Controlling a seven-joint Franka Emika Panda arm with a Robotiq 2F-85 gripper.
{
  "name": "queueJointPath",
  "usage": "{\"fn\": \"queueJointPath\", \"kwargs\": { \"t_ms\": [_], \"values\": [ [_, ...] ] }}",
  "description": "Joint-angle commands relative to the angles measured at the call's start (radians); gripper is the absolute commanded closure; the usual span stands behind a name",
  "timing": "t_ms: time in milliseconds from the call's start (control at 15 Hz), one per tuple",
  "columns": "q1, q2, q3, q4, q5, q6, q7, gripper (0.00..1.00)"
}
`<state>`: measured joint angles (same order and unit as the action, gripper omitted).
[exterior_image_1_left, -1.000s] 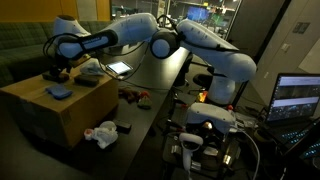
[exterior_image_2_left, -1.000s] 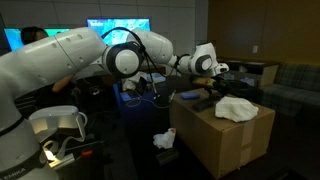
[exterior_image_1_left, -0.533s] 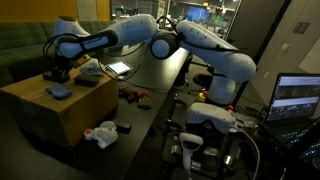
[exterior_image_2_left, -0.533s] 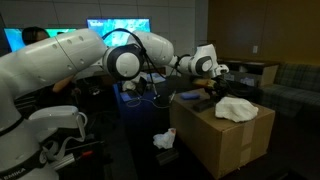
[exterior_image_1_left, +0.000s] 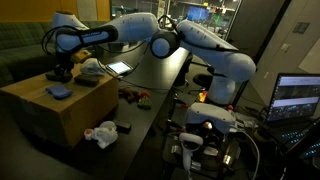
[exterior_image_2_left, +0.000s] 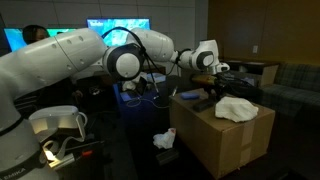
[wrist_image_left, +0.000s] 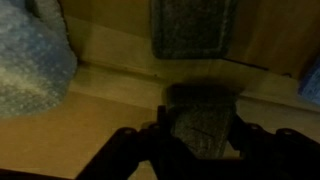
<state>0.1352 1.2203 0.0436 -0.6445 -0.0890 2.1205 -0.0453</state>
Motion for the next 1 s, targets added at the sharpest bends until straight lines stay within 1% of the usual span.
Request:
{"fn": "queueJointPath", "kwargs": {
  "t_ms": [0,200,467,600,933],
  "values": [
    [0.006,-0.032,-0.004,0.051,-0.007,-0.088,-0.007,0.68],
    [0.008,-0.083,0.001,0.045,-0.006,-0.151,-0.019,0.68],
    [-0.012,-0.174,0.006,0.003,0.003,-0.307,-0.046,0.68],
    [-0.022,-0.219,-0.001,-0.019,0.001,-0.374,-0.033,0.68],
    [-0.052,-0.337,-0.011,-0.067,0.000,-0.488,-0.010,0.68]
  ]
}}
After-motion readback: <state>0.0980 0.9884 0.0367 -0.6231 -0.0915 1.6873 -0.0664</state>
